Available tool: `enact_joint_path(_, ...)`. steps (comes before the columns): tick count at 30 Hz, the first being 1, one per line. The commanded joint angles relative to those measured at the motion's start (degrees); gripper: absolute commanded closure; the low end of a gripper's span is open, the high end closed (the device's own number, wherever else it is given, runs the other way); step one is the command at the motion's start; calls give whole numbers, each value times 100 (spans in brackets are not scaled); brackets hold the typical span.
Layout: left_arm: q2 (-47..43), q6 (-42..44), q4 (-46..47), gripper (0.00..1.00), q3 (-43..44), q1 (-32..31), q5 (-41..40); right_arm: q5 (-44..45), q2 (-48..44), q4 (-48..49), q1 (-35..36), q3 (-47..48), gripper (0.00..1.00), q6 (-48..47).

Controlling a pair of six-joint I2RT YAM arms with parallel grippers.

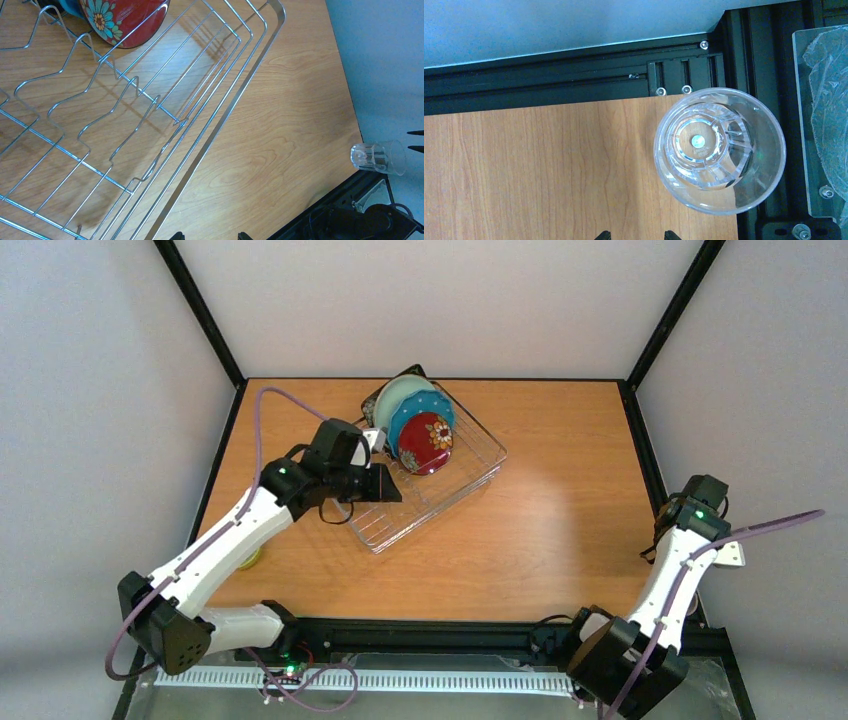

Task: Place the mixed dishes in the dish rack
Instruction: Grab the cup at the corner of the board.

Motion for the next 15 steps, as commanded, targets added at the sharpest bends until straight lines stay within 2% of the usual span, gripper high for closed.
enact_joint_path(1,-191,-76,-94,42,-72,-54,-6,-171,105,133,-258,-160,39,-114)
enact_joint_path(15,-250,49,-227,42,-9,-52,79,-58,258,320,-889,-473,36,-211)
